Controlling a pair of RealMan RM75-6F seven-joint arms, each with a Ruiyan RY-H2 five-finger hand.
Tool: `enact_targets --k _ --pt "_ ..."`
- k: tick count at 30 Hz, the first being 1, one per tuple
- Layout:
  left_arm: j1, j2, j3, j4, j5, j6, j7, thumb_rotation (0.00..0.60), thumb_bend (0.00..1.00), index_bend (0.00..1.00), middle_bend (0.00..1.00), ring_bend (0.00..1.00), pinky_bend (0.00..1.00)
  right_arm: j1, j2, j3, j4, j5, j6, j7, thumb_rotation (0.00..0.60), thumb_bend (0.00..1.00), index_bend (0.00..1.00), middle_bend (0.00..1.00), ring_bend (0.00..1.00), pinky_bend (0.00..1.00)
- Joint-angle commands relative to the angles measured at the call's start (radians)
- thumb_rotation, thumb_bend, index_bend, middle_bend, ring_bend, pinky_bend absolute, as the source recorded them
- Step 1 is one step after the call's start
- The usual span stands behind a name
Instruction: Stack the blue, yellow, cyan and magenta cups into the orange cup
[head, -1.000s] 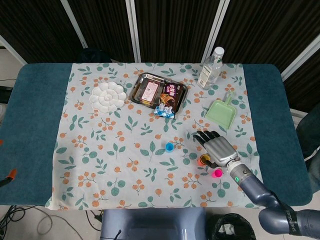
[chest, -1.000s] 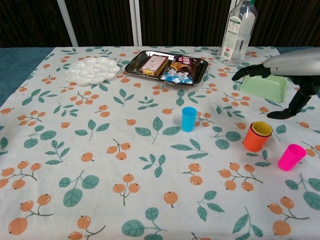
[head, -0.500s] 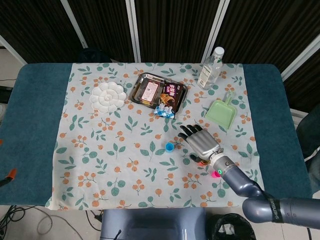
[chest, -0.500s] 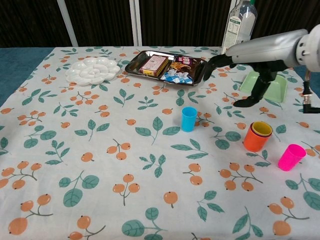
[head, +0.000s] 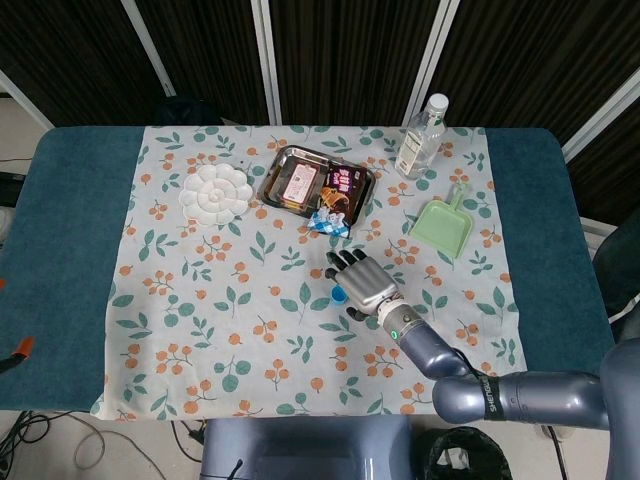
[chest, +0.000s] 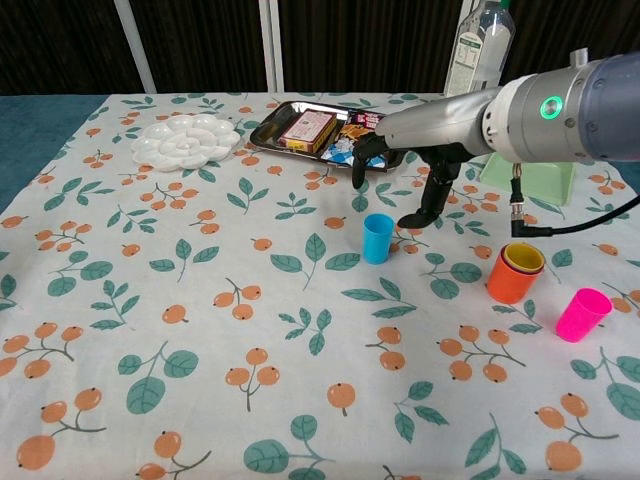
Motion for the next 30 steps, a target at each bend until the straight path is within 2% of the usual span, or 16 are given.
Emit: enact_targets --k 1,10,30 --pt "-0.001 0.0 0.0 0.0 -0.001 -0.002 0.0 0.6 0.19 0.17 0.1 0.0 0.0 0.018 -0.024 -0.003 0.029 0.029 -0.001 -0.005 0.6 0.42 0.25 0.0 0.05 0.12" --pt "0.0 0.001 -0.004 0.0 -0.009 -0.002 -0.004 0.6 0.19 0.17 0.1 0.0 0.0 0.036 -0.067 -0.028 0.095 0.064 -0.011 -0.002 0.6 0.42 0.28 0.0 0.05 0.11" --pt "0.001 0.002 -0.004 0.001 -0.011 0.0 -0.001 0.6 0.19 0.17 0.1 0.0 0.0 0.022 -0.104 -0.05 0.144 0.02 -0.018 0.053 0.6 0.42 0.37 0.0 0.05 0.11"
